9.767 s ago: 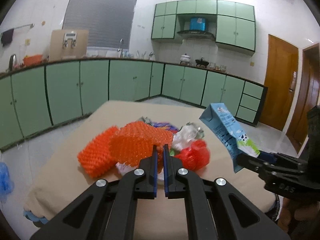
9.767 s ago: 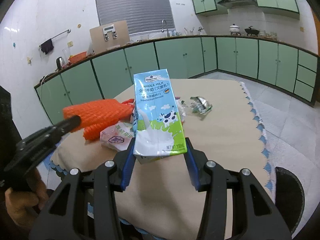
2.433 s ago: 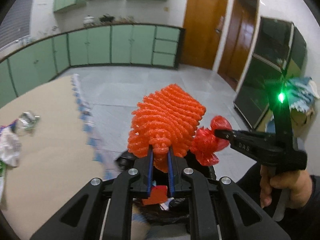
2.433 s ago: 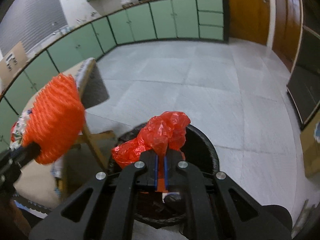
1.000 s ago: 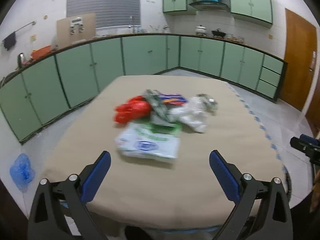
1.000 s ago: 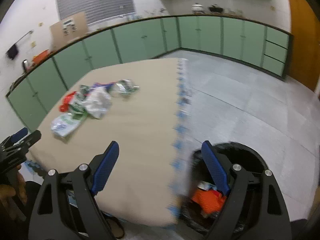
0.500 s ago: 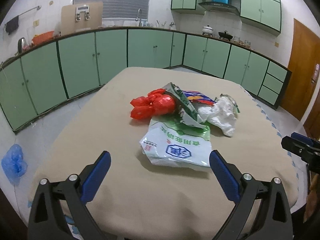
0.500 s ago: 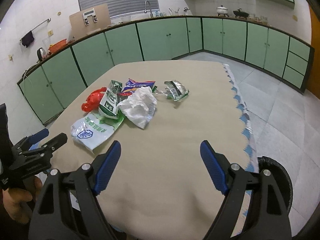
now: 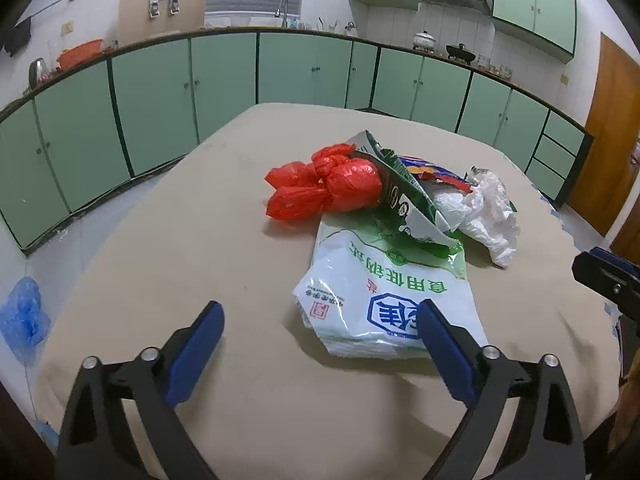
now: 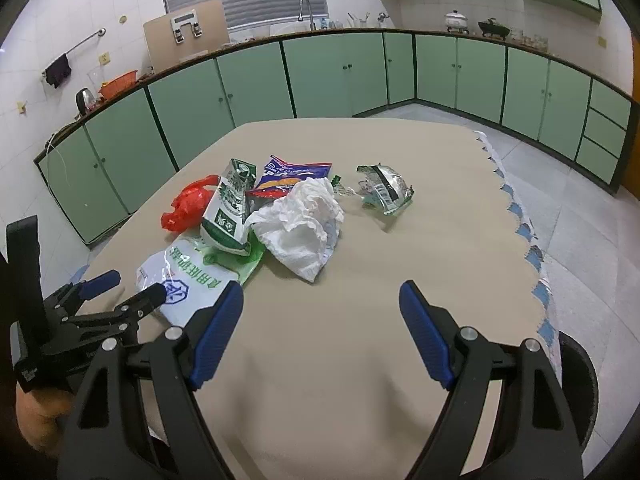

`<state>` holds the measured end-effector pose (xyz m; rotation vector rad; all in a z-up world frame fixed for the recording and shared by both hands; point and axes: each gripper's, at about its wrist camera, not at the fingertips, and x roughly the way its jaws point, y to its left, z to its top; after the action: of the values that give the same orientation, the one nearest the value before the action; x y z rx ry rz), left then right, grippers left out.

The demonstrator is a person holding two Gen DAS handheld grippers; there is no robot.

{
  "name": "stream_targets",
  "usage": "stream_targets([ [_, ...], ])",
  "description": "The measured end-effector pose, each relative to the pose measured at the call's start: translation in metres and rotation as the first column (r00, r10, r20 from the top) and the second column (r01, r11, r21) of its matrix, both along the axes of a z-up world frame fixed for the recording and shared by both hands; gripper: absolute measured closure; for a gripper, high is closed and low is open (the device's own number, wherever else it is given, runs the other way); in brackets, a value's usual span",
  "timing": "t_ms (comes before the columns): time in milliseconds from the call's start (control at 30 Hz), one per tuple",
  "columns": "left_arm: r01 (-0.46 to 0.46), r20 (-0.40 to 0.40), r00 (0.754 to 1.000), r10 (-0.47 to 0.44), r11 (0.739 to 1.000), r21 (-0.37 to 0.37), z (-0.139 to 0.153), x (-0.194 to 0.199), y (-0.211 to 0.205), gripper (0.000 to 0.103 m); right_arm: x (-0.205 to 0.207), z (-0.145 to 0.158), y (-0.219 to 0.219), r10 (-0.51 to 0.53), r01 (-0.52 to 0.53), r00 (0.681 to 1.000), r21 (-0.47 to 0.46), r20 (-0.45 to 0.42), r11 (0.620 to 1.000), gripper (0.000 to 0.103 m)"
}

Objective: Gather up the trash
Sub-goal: 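Grasp the white printed plastic bag with the left gripper while the right grasps white tissue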

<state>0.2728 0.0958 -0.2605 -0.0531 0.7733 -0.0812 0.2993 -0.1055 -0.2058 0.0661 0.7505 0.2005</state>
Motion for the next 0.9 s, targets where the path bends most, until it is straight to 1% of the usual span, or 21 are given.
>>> stream_targets([
  [33, 0.001, -0.011, 1.0, -0.001, 1.0, -0.004, -0.003, 0.002, 0.0, 0.02, 0.002, 0.0, 0.0, -0.001, 0.001, 1.0, 0.002, 0.001, 1.0, 0.024],
  [67, 0.004, -0.022, 1.0, -0.004, 1.0, -0.011, -0.005, 0.004, 0.001, 0.025, 0.004, -0.001, 0.0, -0.002, 0.002, 1.0, 0.003, 0.001, 1.0, 0.024],
  [100, 0.005, -0.031, 0.999, -0.005, 1.0, -0.015, -0.006, 0.005, 0.001, 0.036, 0.005, -0.002, 0.0, -0.003, 0.003, 1.0, 0.006, 0.002, 1.0, 0.024],
  [133, 0.004, -0.033, 0.999, -0.004, 1.0, -0.013, -0.008, 0.006, 0.001, 0.043, 0.007, -0.003, -0.001, -0.004, 0.004, 1.0, 0.008, 0.0, 1.0, 0.024],
  [167, 0.002, -0.03, 1.0, -0.003, 1.0, -0.01, -0.008, 0.007, 0.001, 0.047, 0.008, -0.004, -0.001, -0.005, 0.005, 1.0, 0.01, -0.002, 1.0, 0.024],
  [200, 0.014, -0.032, 0.999, -0.015, 1.0, -0.023, -0.007, 0.008, 0.001, 0.061, 0.009, -0.005, -0.002, -0.007, 0.007, 1.0, 0.014, -0.004, 1.0, 0.025],
  [233, 0.022, -0.034, 0.999, -0.023, 0.999, -0.034, -0.007, 0.009, 0.001, 0.071, 0.011, -0.006, -0.002, -0.009, 0.009, 1.0, 0.018, -0.008, 1.0, 0.025],
  [267, 0.018, -0.025, 0.999, -0.019, 0.999, -0.03, -0.005, 0.009, 0.001, 0.075, 0.012, -0.006, -0.002, -0.009, 0.009, 1.0, 0.024, -0.011, 1.0, 0.026],
  [300, 0.023, -0.02, 1.0, -0.024, 0.999, -0.036, -0.003, 0.009, 0.002, 0.086, 0.012, -0.006, -0.003, -0.01, 0.01, 1.0, 0.03, -0.012, 1.0, 0.027],
  [367, 0.035, -0.007, 0.999, -0.036, 0.998, -0.058, 0.001, 0.007, 0.003, 0.089, 0.014, -0.006, -0.003, -0.01, 0.011, 1.0, 0.033, -0.008, 0.999, 0.028],
  [533, 0.043, 0.04, 0.998, -0.04, 0.996, -0.072, 0.013, 0.001, 0.003, 0.094, 0.022, -0.003, 0.001, -0.009, 0.009, 1.0, 0.032, 0.002, 0.999, 0.03],
  [633, 0.041, 0.086, 0.996, -0.035, 0.997, -0.07, 0.024, -0.006, 0.004, 0.095, 0.029, -0.004, 0.003, -0.01, 0.01, 1.0, 0.033, 0.003, 0.999, 0.032],
  [700, 0.044, 0.101, 0.994, -0.036, 0.996, -0.075, 0.029, -0.006, 0.004, 0.095, 0.034, -0.008, 0.003, -0.009, 0.009, 1.0, 0.033, -0.004, 0.999, 0.033],
  [900, 0.058, 0.121, 0.992, -0.048, 0.995, -0.081, 0.033, -0.007, 0.004, 0.096, 0.054, -0.023, 0.008, -0.005, 0.007, 0.999, 0.045, -0.054, 0.999, 0.037],
])
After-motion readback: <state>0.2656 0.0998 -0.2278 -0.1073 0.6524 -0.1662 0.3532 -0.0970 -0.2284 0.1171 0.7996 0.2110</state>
